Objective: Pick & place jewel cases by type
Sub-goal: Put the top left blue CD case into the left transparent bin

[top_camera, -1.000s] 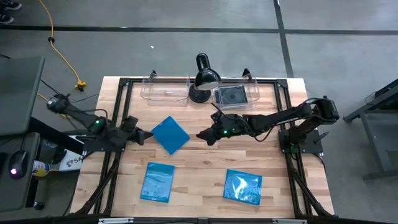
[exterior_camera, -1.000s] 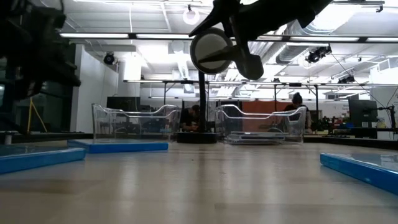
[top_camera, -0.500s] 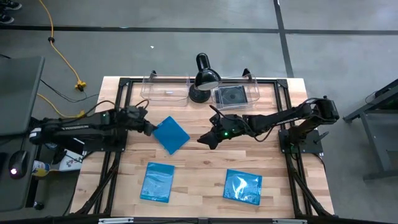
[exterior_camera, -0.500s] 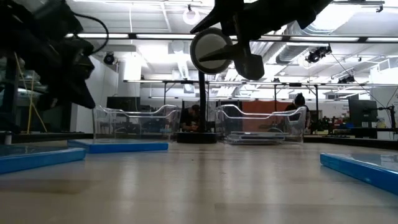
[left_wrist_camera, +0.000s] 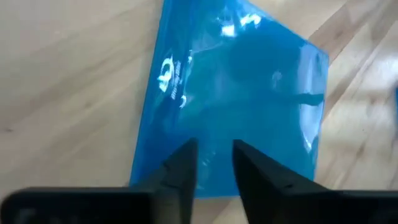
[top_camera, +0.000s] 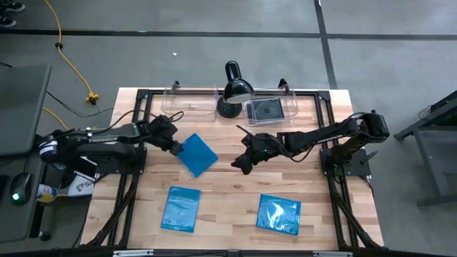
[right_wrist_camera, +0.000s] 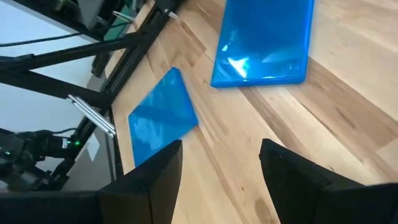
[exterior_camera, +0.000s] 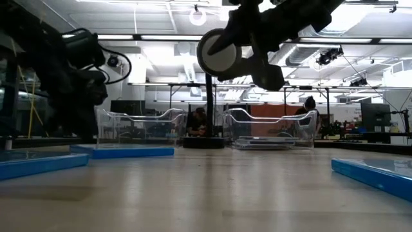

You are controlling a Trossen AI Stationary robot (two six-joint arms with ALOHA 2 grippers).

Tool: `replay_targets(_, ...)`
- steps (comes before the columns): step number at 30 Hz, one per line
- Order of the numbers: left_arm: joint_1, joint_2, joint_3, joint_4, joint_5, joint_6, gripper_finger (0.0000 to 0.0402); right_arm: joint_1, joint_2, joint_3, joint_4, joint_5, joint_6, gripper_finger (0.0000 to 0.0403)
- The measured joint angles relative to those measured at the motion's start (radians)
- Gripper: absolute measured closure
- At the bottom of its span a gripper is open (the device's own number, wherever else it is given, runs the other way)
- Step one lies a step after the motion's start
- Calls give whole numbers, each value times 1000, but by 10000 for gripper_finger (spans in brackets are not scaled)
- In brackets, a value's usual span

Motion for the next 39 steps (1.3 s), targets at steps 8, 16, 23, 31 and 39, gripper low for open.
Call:
replay_targets(8,0,50,0,77,-5,27,198,-22,0,0,-12,8,-18,203)
replay_targets(16,0,48,69,77,20,124,184,-44,0,0,-12,15,-18,203)
replay_targets(23,0,51,165,-213,-184,285,184,-54,0,0,-16,27,-16,203)
replay_targets(31,0,56,169,-297,-223,297,184,-54,0,0,-30,80,2,203)
replay_targets(39,0,167,169,-265,-158,340,184,-50,0,0,-29,103,68,203)
